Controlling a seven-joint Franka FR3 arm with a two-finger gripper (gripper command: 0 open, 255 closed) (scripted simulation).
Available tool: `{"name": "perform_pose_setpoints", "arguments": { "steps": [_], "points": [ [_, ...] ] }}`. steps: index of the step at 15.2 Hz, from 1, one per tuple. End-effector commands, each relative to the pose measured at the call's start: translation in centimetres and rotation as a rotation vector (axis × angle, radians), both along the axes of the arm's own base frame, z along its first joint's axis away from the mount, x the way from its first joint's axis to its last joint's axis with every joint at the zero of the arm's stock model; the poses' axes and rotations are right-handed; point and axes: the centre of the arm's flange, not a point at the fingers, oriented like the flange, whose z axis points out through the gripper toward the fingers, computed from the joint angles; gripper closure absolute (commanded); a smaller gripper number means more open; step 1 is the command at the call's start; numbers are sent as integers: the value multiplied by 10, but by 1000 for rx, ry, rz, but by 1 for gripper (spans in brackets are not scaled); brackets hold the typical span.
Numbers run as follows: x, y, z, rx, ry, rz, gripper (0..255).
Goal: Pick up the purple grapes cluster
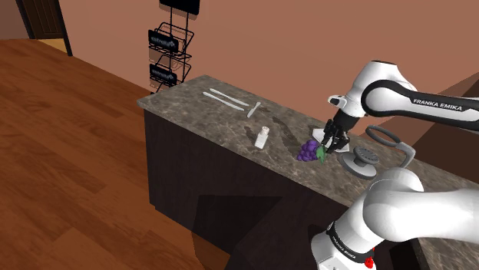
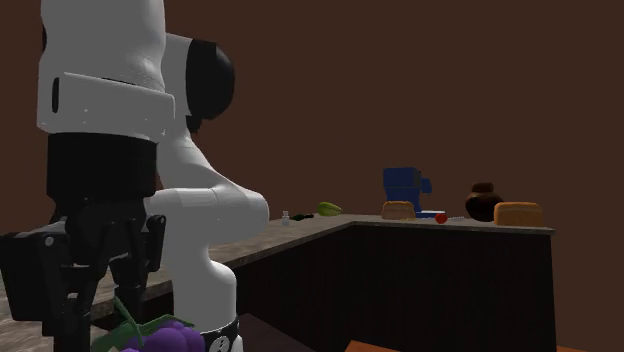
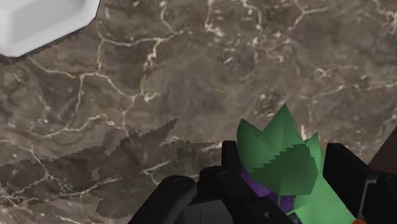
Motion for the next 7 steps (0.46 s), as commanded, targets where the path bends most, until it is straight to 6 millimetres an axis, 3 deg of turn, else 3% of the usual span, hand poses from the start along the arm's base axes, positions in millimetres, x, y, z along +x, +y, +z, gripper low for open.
{"name": "perform_pose_setpoints", "arguments": {
  "steps": [1, 5, 7],
  "points": [
    [0, 0, 13, 0, 0, 0, 255],
    [0, 0, 34, 0, 0, 0, 255],
    [0, 0, 35, 0, 0, 0, 255]
  ]
}}
